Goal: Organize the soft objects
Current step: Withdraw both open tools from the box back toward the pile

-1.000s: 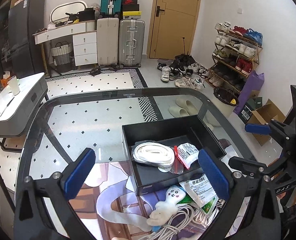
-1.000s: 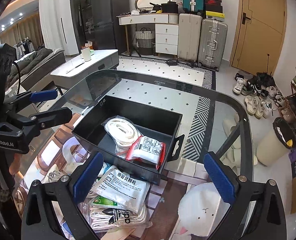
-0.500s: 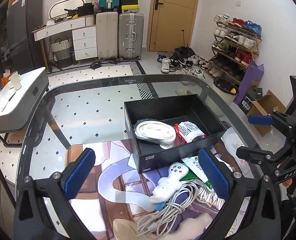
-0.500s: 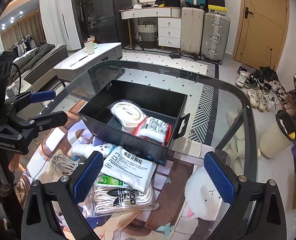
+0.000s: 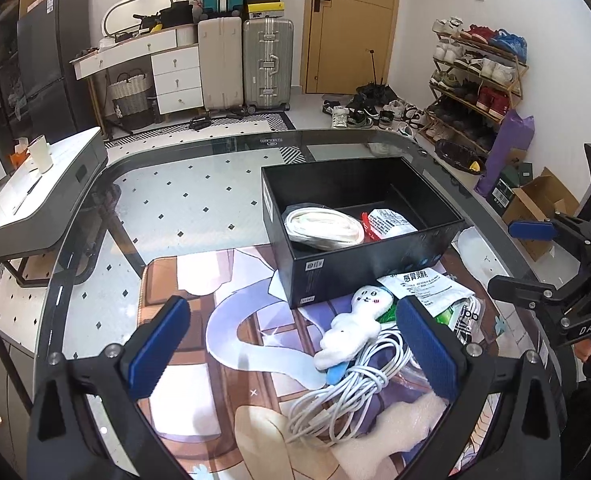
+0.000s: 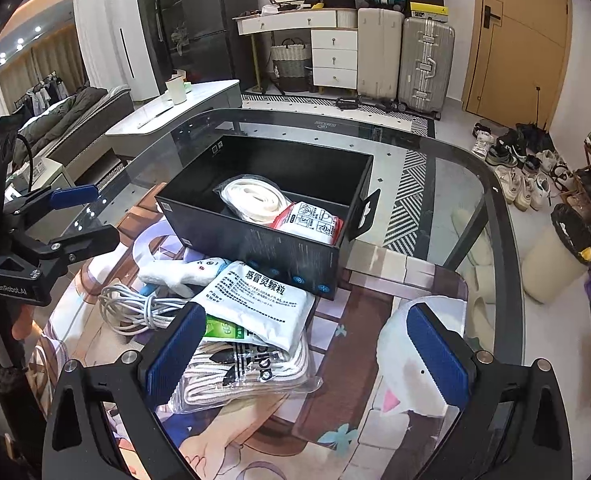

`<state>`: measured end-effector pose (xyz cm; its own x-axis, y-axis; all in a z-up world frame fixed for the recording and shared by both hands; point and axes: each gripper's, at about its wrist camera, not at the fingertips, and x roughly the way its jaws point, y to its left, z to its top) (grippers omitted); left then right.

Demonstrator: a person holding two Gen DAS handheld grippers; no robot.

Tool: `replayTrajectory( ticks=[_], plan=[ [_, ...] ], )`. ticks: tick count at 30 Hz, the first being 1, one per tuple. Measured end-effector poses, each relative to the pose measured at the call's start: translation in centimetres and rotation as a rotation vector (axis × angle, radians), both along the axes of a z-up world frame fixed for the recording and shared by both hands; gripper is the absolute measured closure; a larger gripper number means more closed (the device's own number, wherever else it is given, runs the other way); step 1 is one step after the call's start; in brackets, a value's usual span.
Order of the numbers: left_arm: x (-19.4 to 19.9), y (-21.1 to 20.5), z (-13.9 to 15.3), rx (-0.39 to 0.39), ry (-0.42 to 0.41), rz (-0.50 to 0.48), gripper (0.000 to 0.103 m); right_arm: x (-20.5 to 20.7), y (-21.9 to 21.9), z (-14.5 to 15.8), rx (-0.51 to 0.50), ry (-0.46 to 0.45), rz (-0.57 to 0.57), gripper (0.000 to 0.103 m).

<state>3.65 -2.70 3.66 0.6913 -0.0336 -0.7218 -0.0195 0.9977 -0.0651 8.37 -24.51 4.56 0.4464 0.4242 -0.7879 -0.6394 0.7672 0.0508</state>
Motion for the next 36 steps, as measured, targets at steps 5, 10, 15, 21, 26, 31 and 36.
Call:
replayTrajectory(
  ticks=[5,10,15,21,26,31,36],
  plan=[
    [-0.6,0.1,-0.3,0.013,0.004,0.004,0.0,-1.1,0.2,-0.6,-0.025,-0.053,0.047,0.001],
    [-1.2,-0.2,-0.7,0.028,-0.001,-0.002,0.0,-2.0,0.6,-1.6,-0.036,-0.056,0.092,0.001],
    [-1.6,-0.3,-1.1,0.028,0.001,-0.014,0.0,-2.9,0.7,-2.6,-0.006,-0.025,0.148,0.001],
    [-2.2,-0.6,-1.8,0.032,0.0,-0.044,0.0,-3.9,0.8,-3.4,0.003,-0.033,0.226,0.001],
    [-2.5,-0.9,-2.2,0.03,0.004,-0.069,0.0,-4.4,0.8,-4.0,0.015,-0.025,0.268,0.001],
    [-2.9,-0.9,-2.6,0.027,0.003,-0.096,0.0,-4.5,0.9,-4.4,0.02,-0.015,0.294,0.001],
    [-3.3,-1.1,-3.1,0.029,0.001,-0.127,0.0,-4.5,1.1,-4.7,0.012,-0.018,0.317,0.001]
  ],
)
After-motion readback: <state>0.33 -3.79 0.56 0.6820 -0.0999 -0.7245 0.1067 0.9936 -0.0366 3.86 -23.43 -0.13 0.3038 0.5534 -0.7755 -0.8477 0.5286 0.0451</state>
